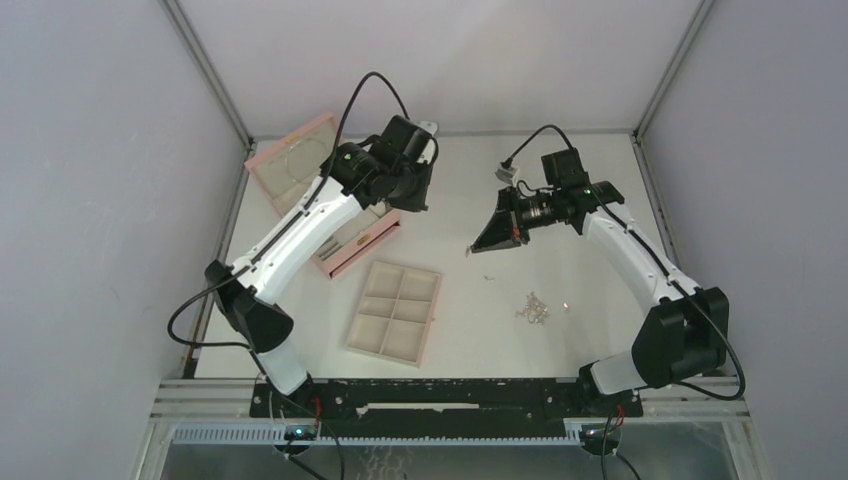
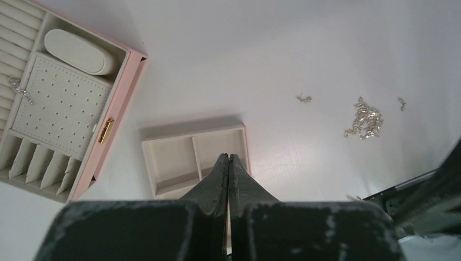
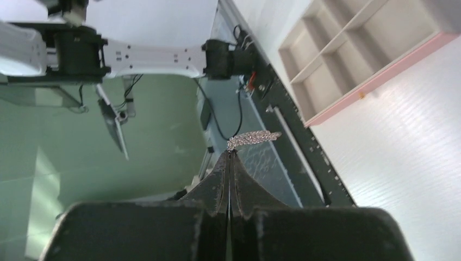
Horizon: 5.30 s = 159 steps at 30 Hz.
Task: Organize the mixed jewelry
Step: Pick up the jewelry from the center of the board, then place the jewelry in the jewelry box.
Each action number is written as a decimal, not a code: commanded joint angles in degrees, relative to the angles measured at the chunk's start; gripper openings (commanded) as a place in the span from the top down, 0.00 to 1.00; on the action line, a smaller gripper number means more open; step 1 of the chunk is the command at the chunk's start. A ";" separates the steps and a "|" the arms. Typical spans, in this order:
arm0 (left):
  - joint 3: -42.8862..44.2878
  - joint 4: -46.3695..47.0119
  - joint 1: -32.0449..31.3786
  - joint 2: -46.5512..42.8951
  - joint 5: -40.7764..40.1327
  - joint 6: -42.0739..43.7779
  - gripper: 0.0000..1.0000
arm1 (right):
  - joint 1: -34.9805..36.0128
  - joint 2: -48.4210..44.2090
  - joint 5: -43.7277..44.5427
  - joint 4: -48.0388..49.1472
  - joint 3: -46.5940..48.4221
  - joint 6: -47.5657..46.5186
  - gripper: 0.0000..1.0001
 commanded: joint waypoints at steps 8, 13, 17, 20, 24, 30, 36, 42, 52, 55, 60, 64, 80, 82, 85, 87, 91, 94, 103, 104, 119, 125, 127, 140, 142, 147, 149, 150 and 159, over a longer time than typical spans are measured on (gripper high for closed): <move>-3.25 3.28 2.03 -4.93 -1.03 1.48 1.00 | 5.30 -2.76 -7.11 -13.89 1.01 -12.70 1.00; -3.68 3.37 2.23 -5.07 -1.04 1.79 1.00 | 7.12 -2.90 -6.88 -15.51 1.07 -14.10 1.00; -3.80 3.36 2.46 -5.15 -0.85 2.14 1.00 | 8.65 -3.15 -7.16 -15.92 1.07 -15.09 1.00; -3.97 3.30 2.52 -5.28 -0.81 2.44 1.00 | 9.07 -2.99 -6.97 -16.16 1.07 -15.39 1.00; -4.50 3.30 3.13 -5.26 -0.90 2.76 1.00 | 8.55 -2.89 -6.58 -13.71 1.07 -12.77 1.00; -9.23 3.67 8.21 -7.05 -1.57 2.13 1.00 | 6.85 -2.23 -3.02 -2.21 1.06 -2.23 1.00; -17.49 5.65 16.19 -15.84 -3.50 -0.59 1.00 | 5.60 0.63 1.02 14.92 0.99 13.45 1.00; -31.31 9.61 22.32 -26.57 -8.70 -7.62 1.00 | 4.60 5.72 8.87 34.62 1.01 33.04 1.00; -47.23 17.52 29.92 -36.99 -12.27 -11.32 0.93 | 8.59 21.28 21.86 64.07 5.78 54.71 1.00; -47.83 17.22 35.26 -35.17 -6.28 -12.38 0.93 | 11.18 27.14 23.22 63.82 12.90 55.69 1.00; -49.23 18.77 39.77 -35.42 -0.63 -11.92 0.96 | 14.13 36.47 26.34 56.74 26.71 54.96 1.00; -48.80 18.56 40.64 -35.99 -0.77 -11.36 0.96 | 15.74 43.20 28.42 53.44 36.48 54.93 1.00; -46.48 16.58 43.53 -33.82 1.17 -7.33 0.96 | 18.40 60.33 29.74 48.10 51.95 53.46 1.00; -46.29 16.43 43.77 -33.61 1.45 -6.69 0.96 | 18.63 60.28 29.85 47.35 51.30 52.48 1.00; -46.33 16.42 44.13 -33.26 2.07 -6.10 0.96 | 18.85 60.61 29.77 47.19 50.68 51.82 1.00; -46.33 16.41 44.24 -32.93 2.50 -5.78 0.96 | 19.03 61.21 29.54 46.46 51.09 51.41 1.00; -46.72 16.74 44.44 -32.69 3.22 -5.79 0.96 | 19.70 61.87 28.78 44.94 51.57 50.18 1.00; -46.94 17.03 44.52 -32.64 3.46 -5.81 0.96 | 20.20 62.63 28.72 44.34 51.69 49.76 1.00; -46.77 17.04 44.84 -31.94 4.18 -5.09 0.96 | 21.35 64.23 28.23 43.39 51.16 49.14 1.00; -46.75 17.01 44.83 -31.90 4.30 -5.09 0.96 | 21.39 64.17 28.07 43.76 50.55 49.55 1.00; -47.30 17.05 44.86 -32.01 4.43 -4.80 0.96 | 21.43 62.71 28.51 45.19 47.37 49.72 1.00; -47.39 17.06 44.90 -32.01 4.33 -4.61 0.96 | 21.43 62.99 28.39 47.13 47.66 50.86 1.00; -47.39 17.05 44.86 -32.01 4.28 -4.57 0.96 | 21.47 63.09 28.45 47.33 48.03 50.95 1.00; -47.64 16.87 44.91 -32.05 3.85 -4.45 0.96 | 21.43 64.26 27.75 48.47 49.23 51.85 1.00; -47.65 16.88 44.89 -32.01 3.88 -4.42 0.96 | 21.44 64.37 27.71 49.01 49.23 52.20 1.00; -47.65 16.85 44.86 -32.02 3.77 -4.32 0.96 | 21.45 64.91 27.92 48.24 49.97 51.98 1.00; -47.65 16.84 44.86 -32.09 3.74 -4.27 0.96 | 21.44 65.16 27.85 48.20 50.03 52.11 1.00; -47.65 16.86 44.85 -32.12 3.67 -4.24 0.96 | 21.51 65.28 27.77 48.17 50.02 52.23 1.00; -47.56 16.79 44.93 -32.10 3.39 -4.22 0.96 | 21.50 65.82 28.01 47.45 49.94 52.07 1.00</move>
